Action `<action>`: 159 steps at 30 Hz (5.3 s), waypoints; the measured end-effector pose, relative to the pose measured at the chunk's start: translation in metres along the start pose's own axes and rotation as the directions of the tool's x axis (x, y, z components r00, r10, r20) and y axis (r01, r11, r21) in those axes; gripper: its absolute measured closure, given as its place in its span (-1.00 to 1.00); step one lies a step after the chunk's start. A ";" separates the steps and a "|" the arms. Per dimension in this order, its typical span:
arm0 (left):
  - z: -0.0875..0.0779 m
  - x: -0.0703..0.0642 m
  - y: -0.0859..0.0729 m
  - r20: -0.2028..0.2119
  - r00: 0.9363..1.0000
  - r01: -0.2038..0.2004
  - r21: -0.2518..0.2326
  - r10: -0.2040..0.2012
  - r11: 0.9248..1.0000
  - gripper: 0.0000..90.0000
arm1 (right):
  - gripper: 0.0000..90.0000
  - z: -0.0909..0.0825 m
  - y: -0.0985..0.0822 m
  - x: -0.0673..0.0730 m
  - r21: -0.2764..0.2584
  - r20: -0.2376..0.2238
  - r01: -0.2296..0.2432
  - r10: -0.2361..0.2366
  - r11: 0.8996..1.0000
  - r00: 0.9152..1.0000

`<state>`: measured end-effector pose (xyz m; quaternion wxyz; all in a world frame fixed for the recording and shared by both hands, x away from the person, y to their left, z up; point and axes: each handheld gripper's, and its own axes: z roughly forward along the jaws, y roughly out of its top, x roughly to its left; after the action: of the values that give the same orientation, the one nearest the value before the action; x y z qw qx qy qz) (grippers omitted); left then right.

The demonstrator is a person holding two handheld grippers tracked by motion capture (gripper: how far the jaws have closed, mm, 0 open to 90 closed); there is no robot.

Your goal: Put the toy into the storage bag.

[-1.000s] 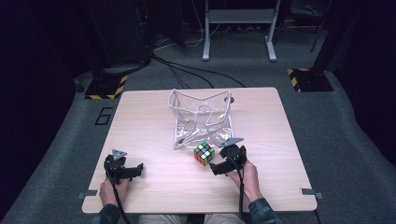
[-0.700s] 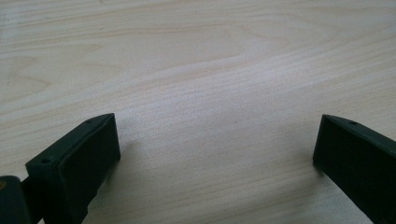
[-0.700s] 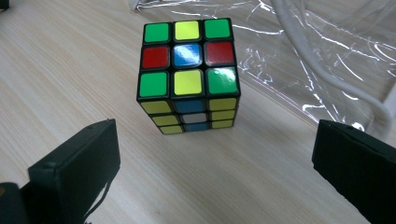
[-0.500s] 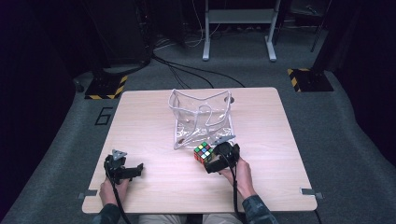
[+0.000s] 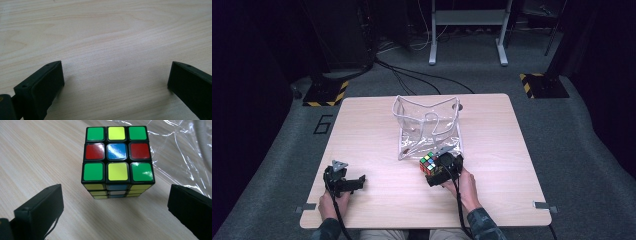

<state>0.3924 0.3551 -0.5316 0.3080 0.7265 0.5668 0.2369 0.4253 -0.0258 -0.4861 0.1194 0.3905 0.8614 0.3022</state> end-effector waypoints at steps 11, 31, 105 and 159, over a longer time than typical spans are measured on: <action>0.000 0.000 0.000 -0.001 1.000 0.002 -0.001 -0.002 1.000 -0.99 | -0.98 0.013 0.005 0.003 0.011 0.006 0.001 -0.001 1.000 1.000; 0.000 0.000 0.000 0.002 1.000 -0.001 0.000 0.001 1.000 -0.99 | -0.40 0.028 0.012 0.005 0.004 0.029 0.019 -0.019 1.000 0.999; 0.000 0.000 0.000 0.000 1.000 0.000 0.000 0.000 1.000 -0.99 | -0.27 -0.033 0.002 -0.014 -0.026 0.005 -0.006 0.007 1.000 1.000; 0.000 0.000 0.000 0.002 1.000 -0.001 0.000 0.001 1.000 -0.99 | -0.27 -0.111 0.033 -0.051 -0.091 0.042 -0.031 0.035 0.995 0.999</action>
<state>0.3926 0.3552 -0.5317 0.3086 0.7270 0.5661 0.2363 0.4300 -0.0941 -0.3796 0.1506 0.4054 0.8374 0.3343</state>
